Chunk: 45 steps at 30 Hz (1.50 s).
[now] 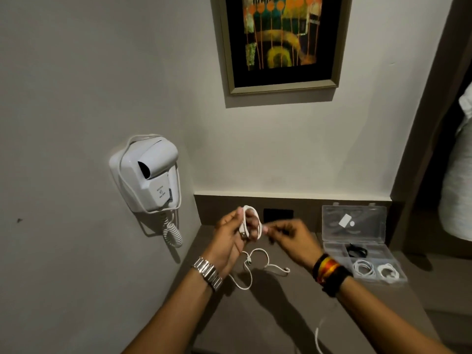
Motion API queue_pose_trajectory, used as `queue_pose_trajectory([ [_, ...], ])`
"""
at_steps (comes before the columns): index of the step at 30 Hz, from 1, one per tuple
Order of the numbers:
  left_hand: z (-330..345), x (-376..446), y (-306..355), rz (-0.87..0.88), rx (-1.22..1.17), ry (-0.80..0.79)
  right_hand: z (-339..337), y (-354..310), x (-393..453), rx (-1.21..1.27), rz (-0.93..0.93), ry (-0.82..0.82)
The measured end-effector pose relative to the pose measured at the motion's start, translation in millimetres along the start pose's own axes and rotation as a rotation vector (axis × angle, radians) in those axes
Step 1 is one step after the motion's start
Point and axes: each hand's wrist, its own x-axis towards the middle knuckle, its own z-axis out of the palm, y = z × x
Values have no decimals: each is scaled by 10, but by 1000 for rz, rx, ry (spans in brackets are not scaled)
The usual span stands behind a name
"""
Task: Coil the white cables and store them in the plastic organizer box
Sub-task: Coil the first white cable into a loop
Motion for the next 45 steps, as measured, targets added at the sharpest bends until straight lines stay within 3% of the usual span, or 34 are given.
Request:
queue_pose_trajectory([
  [2,-31,88,69,97,-90,139,163,39,-205,-122,-7,-218],
  [4,-94,100,105,200,284,234,243,-50,-306,-342,-90,-360],
  [6,-182,21,84,265,817,201,173,-219,-240,-490,-256,-270],
  [8,-238,-73,51,239,987,60,12,-396,-90,-463,-373,-42],
  [10,-199,-150,44,123,875,-78,-187,-457,58,-283,-320,117],
  [13,-50,-147,30,-5,542,-165,-210,-303,175,61,-107,160],
  [16,33,-39,96,29,109,53,26,-27,13,31,-67,54],
  [18,-2,86,159,119,-1,203,186,88,-175,-147,-49,-106],
  [21,-130,147,227,239,369,309,277,-53,-296,-387,-158,-258],
  [23,-223,88,200,279,752,233,175,-290,-208,-426,-273,-178],
  [25,-264,-5,156,229,954,87,8,-518,-56,-438,-354,-38],
  [28,-185,-115,98,75,647,-99,-193,-619,147,-272,-266,103],
  [31,-58,-130,106,6,261,-132,-139,-437,175,5,-85,157],
  [33,-38,-83,156,46,31,-63,-28,-214,56,-23,-60,79],
  [35,-93,11,223,131,-78,97,96,-66,-153,-196,-29,-113],
  [37,-177,80,267,225,79,224,196,-59,-359,-372,-27,-326],
  [39,-235,60,265,261,390,259,200,-208,-469,-506,-134,-395],
  [42,-297,-92,185,161,667,118,-28,-551,-346,-589,-367,-147],
  [44,-255,-197,156,10,642,-30,-228,-675,-168,-509,-420,-5],
  [45,-193,-239,148,-73,535,-114,-307,-691,-79,-394,-361,-1],
])
